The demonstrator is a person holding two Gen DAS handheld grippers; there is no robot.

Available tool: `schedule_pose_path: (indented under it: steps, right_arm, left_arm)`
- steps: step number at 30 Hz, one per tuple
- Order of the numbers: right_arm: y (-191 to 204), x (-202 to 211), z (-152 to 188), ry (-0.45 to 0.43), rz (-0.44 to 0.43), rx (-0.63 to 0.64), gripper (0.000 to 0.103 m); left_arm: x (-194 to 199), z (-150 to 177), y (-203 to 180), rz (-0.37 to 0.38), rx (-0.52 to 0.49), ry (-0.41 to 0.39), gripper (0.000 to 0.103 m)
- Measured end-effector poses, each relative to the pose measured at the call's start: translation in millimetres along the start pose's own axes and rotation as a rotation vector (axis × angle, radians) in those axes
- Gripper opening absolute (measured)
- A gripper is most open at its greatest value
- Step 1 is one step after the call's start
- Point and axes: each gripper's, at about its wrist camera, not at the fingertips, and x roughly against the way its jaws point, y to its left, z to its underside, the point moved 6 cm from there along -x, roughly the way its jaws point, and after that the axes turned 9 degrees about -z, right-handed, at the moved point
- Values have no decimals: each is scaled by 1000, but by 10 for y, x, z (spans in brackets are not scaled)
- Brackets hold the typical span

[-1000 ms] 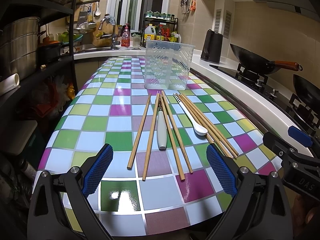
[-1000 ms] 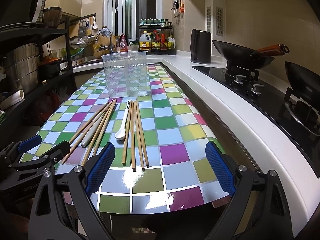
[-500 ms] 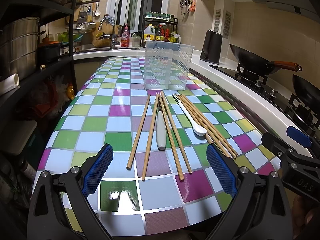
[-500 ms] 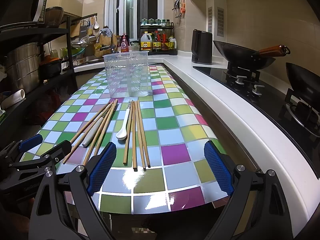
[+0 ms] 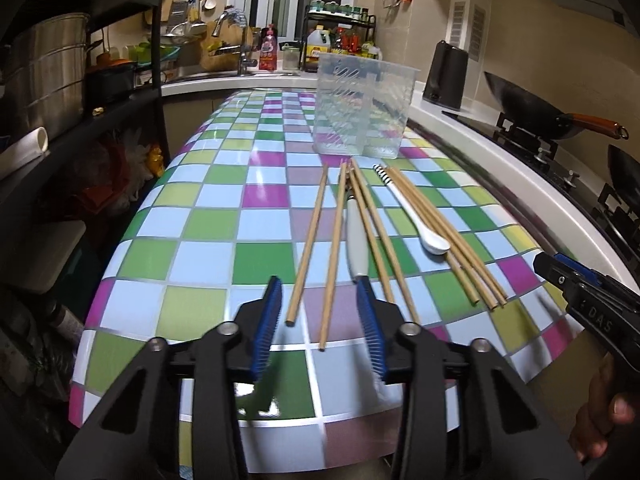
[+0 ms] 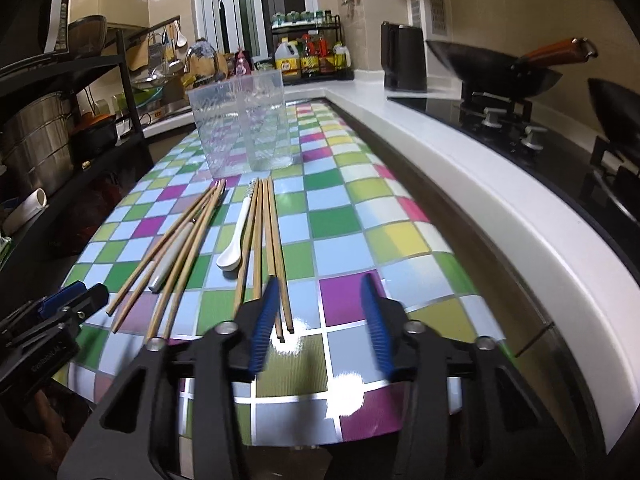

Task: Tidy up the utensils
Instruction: 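Close the left tool on one bamboo chopstick while the right tool grasps another chopstick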

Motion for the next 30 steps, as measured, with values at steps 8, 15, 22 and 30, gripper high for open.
schedule_pose_path:
  steps: [8,15,22,30]
  right_arm:
    - [47,-382,145,104,-95,3,21]
    - [92,-389,163,112,-122,23,21]
    - [111,-418,153,122,-108,62,12]
    - [7,-437,112,126,-93,38,5]
  left_arm:
    - [-167,19,199,25,61,48,19]
    - [-345,94,223,62,98,119,19]
    - [-355,133,101,-3,15,106,15]
    - [-357,115,87,-22,-13,112,6]
